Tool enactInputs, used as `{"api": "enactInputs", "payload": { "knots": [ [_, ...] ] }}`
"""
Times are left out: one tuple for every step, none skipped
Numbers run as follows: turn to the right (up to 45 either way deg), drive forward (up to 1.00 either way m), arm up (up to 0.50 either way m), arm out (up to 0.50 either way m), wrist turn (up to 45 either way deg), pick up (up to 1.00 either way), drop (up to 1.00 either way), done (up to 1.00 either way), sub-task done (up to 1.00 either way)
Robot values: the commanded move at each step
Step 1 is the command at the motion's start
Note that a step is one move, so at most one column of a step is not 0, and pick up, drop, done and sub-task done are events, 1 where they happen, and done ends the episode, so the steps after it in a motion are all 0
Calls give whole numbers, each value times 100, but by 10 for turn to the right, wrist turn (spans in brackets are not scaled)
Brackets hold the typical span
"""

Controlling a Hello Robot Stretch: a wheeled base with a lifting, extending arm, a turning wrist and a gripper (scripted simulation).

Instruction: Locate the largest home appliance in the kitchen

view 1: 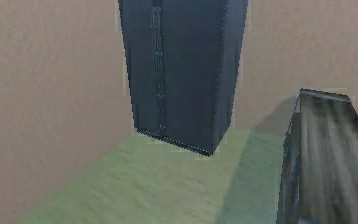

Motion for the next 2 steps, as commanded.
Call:
{"api": "enactInputs", "payload": {
  "knots": [
    [0,75,0,0,0,0,0,0,0],
    [0,0,0,0,0,0,0,100,0]
  ]
}}
